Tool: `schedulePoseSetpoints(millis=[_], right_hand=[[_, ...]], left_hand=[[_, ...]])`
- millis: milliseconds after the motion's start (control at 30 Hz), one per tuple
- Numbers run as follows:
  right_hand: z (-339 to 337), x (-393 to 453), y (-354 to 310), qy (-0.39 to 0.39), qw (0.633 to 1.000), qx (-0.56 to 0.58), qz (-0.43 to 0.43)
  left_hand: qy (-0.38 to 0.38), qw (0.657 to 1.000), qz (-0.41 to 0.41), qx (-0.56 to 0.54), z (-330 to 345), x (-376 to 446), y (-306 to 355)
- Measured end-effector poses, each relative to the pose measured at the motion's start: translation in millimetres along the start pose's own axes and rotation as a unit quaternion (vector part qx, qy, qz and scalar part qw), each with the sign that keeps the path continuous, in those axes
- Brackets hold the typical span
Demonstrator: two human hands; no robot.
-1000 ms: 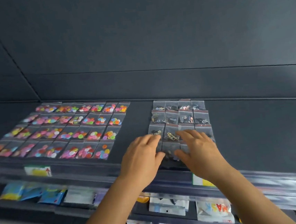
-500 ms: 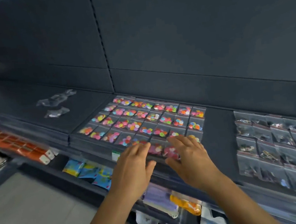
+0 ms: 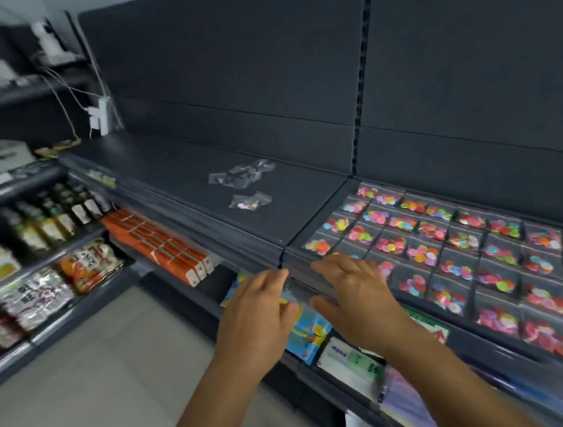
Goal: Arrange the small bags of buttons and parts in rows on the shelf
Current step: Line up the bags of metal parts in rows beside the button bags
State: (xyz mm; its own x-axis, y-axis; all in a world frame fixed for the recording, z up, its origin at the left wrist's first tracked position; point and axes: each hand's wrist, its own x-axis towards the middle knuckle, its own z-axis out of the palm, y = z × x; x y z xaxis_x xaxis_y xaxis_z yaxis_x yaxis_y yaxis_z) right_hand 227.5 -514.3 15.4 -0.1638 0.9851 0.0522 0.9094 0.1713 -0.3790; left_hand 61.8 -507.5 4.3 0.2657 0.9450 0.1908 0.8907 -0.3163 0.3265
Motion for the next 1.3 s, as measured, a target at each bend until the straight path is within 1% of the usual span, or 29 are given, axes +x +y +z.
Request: schedulePoseSetpoints(millis=[167,267,400,633,800,900,967,1133,1300], right_hand=[[19,50,-32,-0.015,0.999,0.007,-0.037],[27,85,-44,-0.022,0.998,0.004,-0.051],[37,140,-53,-0.027,0.998,0.004,-0.064],[41,235,-45,-0.029,0.998,0.021,-0.05],[39,289,-25,-0.024,1.0,0.016,-0.012],[39,308,-12,-0.037,0.999,0.009,0.036],[41,316,-6,-0.045,0.996,0.009,0.073],[45,329,-1,-0.055,0.987,0.053,0.139],[40,332,-3,-0.066,0.975,0.101,0.187]], left_hand=[[0.02,0.999,-0.048,-0.008,-11,12,-53],[0.027,0.998,-0.063,-0.008,-14,30,-78],[0.033,0.997,-0.066,-0.001,-16,67,-108],[0.004,0.998,-0.055,0.01,-14,155,-151],[-0.011,0.999,-0.047,-0.009,-1,216,-163],[-0.01,0.999,-0.035,-0.018,10,245,-166],[-0.026,0.999,-0.023,-0.024,16,259,-167],[-0.082,0.996,0.02,-0.033,27,283,-173],[-0.102,0.992,0.002,-0.075,27,297,-178]])
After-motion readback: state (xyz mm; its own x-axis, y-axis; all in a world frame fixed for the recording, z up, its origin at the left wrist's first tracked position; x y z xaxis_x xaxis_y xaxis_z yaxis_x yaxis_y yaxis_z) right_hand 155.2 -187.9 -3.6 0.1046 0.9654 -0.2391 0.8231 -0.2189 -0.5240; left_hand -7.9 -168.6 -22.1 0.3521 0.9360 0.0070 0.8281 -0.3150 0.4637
